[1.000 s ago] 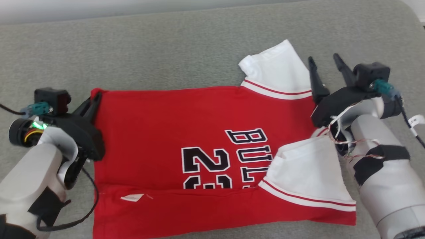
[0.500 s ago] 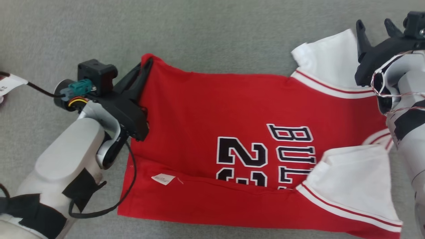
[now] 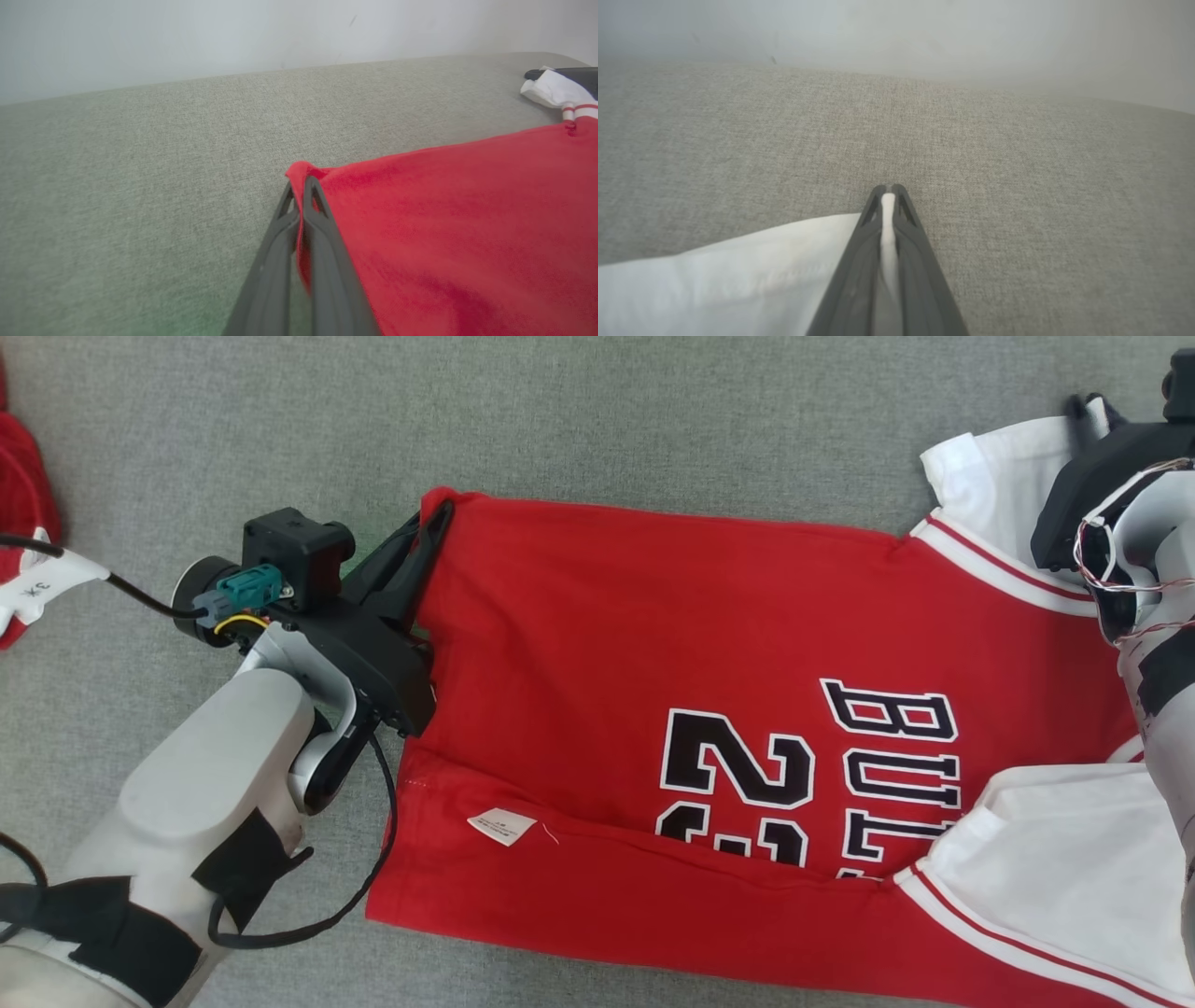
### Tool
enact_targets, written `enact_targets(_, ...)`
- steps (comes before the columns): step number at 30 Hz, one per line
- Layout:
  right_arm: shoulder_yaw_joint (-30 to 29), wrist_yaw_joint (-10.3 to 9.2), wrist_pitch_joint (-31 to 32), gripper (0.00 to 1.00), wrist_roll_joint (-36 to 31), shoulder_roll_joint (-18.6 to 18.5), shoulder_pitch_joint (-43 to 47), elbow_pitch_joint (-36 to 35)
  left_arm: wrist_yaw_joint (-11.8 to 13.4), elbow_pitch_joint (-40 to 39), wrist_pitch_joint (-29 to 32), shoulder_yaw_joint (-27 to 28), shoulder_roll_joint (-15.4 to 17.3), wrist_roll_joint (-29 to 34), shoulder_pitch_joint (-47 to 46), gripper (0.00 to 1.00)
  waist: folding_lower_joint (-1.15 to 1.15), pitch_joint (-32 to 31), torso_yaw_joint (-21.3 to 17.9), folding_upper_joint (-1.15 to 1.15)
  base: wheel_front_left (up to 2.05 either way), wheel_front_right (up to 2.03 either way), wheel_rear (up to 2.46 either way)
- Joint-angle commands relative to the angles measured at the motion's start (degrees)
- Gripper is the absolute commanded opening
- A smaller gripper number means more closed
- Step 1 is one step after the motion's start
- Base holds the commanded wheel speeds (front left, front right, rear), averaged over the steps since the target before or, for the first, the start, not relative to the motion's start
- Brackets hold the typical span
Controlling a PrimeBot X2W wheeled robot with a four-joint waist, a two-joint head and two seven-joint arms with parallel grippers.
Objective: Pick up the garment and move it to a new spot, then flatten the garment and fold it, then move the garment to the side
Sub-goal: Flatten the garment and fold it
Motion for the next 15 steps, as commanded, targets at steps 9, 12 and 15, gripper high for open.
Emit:
enact_targets(9,-6.15,0.03,-7.48,0.00,-5.52,1.13,1.48,0.52,0.16,2.83,-1.52,0.45,1.23,-2.23,3.45,0.00,0.00,-4.64,-2.62,-0.01,0.00,0.00,0.00)
enact_targets(12,-8.01,0.03,-9.98,0.00,-4.60,2.96,3.34,0.56,0.16,4.03,-1.80,1.12,1.09,-2.45,5.86,0.00,0.00,-7.59,-3.70,-0.01,0.00,0.00,0.00)
enact_targets(15,-8.96,0.03,-11.90,0.00,-2.34,4.28,5.64,0.36,0.16,4.30,-1.84,2.43,0.57,-2.25,8.45,0.00,0.00,-10.43,-4.52,-0.01,0.00,0.00,0.00)
